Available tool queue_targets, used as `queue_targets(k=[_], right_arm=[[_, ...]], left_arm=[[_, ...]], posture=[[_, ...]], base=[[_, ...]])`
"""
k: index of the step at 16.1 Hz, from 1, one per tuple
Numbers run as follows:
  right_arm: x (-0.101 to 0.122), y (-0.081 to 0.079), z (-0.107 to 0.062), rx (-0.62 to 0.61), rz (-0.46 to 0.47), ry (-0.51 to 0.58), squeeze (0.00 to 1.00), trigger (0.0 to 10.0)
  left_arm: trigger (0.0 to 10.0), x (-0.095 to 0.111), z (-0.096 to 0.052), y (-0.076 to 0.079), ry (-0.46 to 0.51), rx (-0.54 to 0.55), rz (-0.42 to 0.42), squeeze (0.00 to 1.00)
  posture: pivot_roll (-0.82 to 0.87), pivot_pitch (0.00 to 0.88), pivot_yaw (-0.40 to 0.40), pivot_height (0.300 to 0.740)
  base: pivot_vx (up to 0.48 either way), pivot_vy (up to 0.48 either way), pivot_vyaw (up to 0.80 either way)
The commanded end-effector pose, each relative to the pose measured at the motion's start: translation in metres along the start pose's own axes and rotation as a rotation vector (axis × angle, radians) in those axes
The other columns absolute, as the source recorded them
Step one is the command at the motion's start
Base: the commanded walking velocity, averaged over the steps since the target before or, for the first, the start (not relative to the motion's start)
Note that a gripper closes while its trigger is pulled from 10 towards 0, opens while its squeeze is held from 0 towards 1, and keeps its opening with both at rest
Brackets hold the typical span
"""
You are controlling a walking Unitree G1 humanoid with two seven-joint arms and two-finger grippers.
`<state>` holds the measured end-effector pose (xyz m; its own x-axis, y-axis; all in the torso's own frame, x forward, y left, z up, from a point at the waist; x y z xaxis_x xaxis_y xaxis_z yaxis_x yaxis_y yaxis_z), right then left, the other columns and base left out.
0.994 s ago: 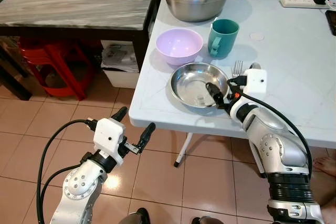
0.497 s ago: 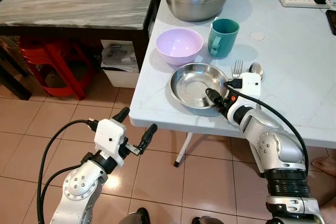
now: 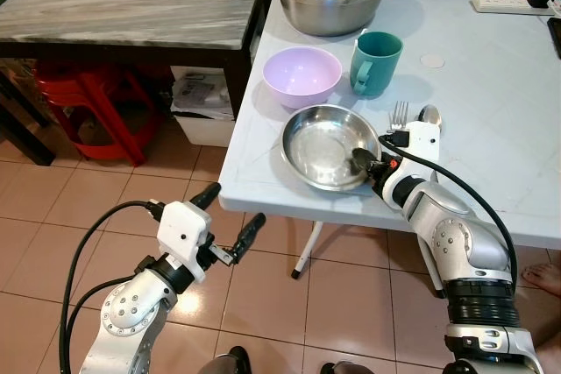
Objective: Setting the table
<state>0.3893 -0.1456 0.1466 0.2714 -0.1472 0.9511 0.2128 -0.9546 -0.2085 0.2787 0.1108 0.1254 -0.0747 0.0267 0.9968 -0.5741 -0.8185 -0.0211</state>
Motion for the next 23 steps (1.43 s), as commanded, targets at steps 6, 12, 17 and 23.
queue_targets(k=[6,12,17,23], right_arm=[[-0.006,0.007,-0.001,-0.053,0.131,-0.029,0.00,0.0],[-0.007,0.005,-0.009,-0.094,0.176,0.011,0.00,0.0],[0.000,-0.003,-0.025,-0.147,0.027,0.133,0.00,10.0],[0.002,-0.007,-0.036,-0.176,-0.019,0.191,0.00,10.0]], left_arm=[[10.0,0.001,0.000,0.003,0.005,-0.029,0.012,0.00],[10.0,-0.002,0.000,-0.016,-0.002,0.083,0.002,0.00],[10.0,-0.006,0.007,-0.045,0.001,0.240,-0.047,0.00],[10.0,0.002,0.019,-0.065,0.040,0.327,-0.080,0.00]], posture=[[-0.11,0.190,0.061,0.740],[-0.11,0.179,0.059,0.740],[-0.11,0.162,0.054,0.740],[-0.13,0.152,0.062,0.740]], base=[[0.000,0.000,0.00],[0.000,0.000,0.00],[0.000,0.000,0.00],[0.000,0.096,-0.58]])
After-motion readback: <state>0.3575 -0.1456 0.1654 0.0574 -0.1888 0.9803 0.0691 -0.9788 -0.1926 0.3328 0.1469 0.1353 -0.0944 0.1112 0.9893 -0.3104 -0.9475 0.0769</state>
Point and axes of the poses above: a point about 5 cm out from each wrist's last joint towards the gripper, its own z axis pointing out of the wrist towards the gripper, its own x axis along the axis of the wrist's last joint, y = z × x, the point moved 5 cm from there along z, pointing out of the wrist towards the gripper, and after that the axes turned 5 degrees about -z, right-handed, at the moved point
